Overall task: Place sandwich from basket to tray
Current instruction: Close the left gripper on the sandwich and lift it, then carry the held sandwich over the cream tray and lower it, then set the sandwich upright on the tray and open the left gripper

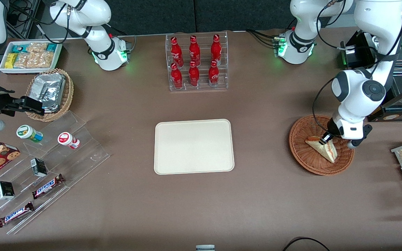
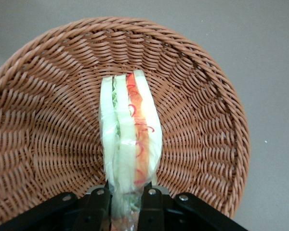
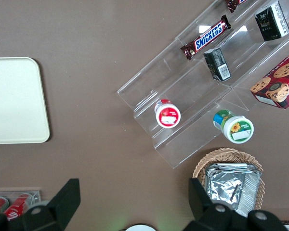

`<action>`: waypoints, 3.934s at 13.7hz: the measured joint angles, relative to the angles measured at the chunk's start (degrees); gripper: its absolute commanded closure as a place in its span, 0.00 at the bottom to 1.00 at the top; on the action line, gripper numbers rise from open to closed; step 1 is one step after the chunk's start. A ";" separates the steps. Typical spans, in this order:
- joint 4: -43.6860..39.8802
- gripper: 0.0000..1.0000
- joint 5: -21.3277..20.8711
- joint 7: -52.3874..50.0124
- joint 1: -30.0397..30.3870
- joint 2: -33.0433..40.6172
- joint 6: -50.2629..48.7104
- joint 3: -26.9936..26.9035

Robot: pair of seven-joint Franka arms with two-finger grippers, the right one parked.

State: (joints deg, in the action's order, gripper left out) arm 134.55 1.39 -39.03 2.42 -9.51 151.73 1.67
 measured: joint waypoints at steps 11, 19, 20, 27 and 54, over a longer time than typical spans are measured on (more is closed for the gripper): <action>-28.75 0.81 -0.02 3.79 -0.58 9.12 -48.79 2.99; -42.97 0.81 0.07 3.15 -0.82 8.71 -61.49 15.84; -43.29 0.80 0.10 2.81 -0.88 8.42 -61.49 18.23; -43.70 0.79 1.51 2.53 -1.37 1.59 -55.50 29.61; -45.10 0.78 -34.18 -22.75 -21.24 -33.68 -19.37 30.71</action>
State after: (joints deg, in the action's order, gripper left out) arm 89.45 -32.79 -61.77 -18.82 -43.19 132.36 32.37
